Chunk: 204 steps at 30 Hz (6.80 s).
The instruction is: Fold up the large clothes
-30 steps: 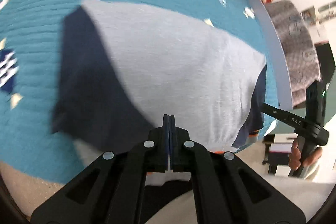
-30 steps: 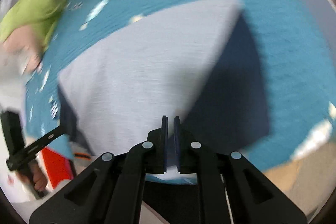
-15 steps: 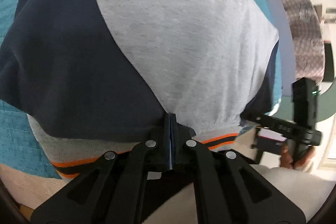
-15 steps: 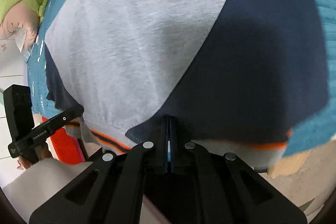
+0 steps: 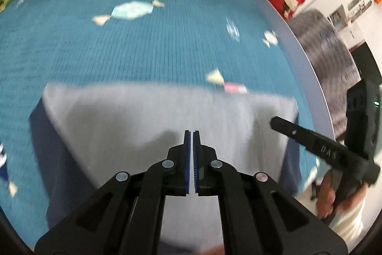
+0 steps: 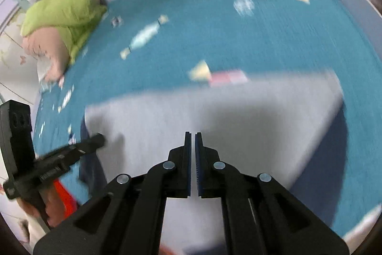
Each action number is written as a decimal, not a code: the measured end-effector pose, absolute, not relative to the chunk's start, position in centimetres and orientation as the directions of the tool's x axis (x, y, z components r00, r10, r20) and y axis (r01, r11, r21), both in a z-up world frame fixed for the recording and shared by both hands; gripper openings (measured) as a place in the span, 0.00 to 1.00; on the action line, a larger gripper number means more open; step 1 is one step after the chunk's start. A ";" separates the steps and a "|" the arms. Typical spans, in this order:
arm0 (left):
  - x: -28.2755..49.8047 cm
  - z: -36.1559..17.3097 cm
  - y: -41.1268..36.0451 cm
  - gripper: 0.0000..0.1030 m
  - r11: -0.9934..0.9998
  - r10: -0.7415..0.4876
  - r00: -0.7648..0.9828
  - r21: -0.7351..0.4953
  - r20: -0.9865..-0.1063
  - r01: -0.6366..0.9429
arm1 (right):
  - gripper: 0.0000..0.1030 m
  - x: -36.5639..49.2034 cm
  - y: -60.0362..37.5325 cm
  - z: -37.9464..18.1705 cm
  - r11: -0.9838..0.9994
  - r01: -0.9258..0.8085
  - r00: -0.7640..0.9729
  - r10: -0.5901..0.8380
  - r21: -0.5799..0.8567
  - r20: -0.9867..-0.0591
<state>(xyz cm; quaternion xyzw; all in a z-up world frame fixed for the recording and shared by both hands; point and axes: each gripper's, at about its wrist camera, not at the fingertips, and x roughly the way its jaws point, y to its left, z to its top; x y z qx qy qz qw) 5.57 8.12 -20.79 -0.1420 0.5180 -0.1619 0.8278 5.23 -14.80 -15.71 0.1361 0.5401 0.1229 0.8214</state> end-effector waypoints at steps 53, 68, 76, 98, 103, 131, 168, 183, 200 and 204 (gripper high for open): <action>8.2 -26.6 19.6 0.02 0.951 -0.039 0.596 -0.213 -0.802 -0.225 | 0.00 5.6 -27.8 -20.2 0.974 0.169 0.550 0.033 0.150 -0.834; -0.8 -27.4 11.2 0.02 0.966 -0.228 0.498 -0.258 -0.837 0.009 | 0.00 -2.0 -15.7 -21.2 0.934 -0.203 0.429 0.353 0.292 -0.831; -5.2 -24.7 17.8 0.03 0.975 -0.068 0.481 -0.161 -0.874 -0.155 | 0.06 -5.1 -23.6 -18.6 0.985 0.053 0.454 0.121 0.162 -0.883; -8.2 -26.7 11.6 0.02 0.997 -0.080 0.335 -0.081 -0.939 0.009 | 0.00 -7.8 -21.4 -20.2 0.947 0.006 0.216 0.312 0.320 -0.925; -7.8 -27.2 12.2 0.02 0.997 -0.079 0.329 -0.082 -0.941 0.003 | 0.01 -7.9 -22.9 -20.2 0.924 0.072 0.225 0.351 0.375 -0.909; -6.9 -22.2 10.7 0.48 0.990 -0.137 0.391 -0.110 -0.910 0.092 | 0.68 -8.9 -36.9 -19.7 0.561 0.470 0.433 0.526 0.681 -0.732; -2.6 -22.5 13.0 0.48 0.993 -0.052 0.461 -0.094 -0.886 -0.069 | 0.57 -7.4 -38.2 -23.1 0.494 0.520 0.128 0.762 0.697 -0.635; -1.8 -22.9 11.9 0.48 0.996 -0.066 0.453 -0.083 -0.889 -0.018 | 0.67 -8.2 -41.7 -25.2 0.026 0.423 0.560 0.778 0.906 -0.284; 0.1 -21.9 9.4 0.48 0.993 -0.115 0.481 -0.107 -0.869 0.044 | 0.51 -4.2 -38.4 -21.5 0.634 0.398 0.137 0.674 0.663 -0.726; -0.1 -21.6 9.3 0.51 0.994 -0.106 0.499 -0.092 -0.860 0.052 | 0.52 -6.1 -37.6 -21.8 0.697 0.348 -0.050 0.682 0.627 -0.730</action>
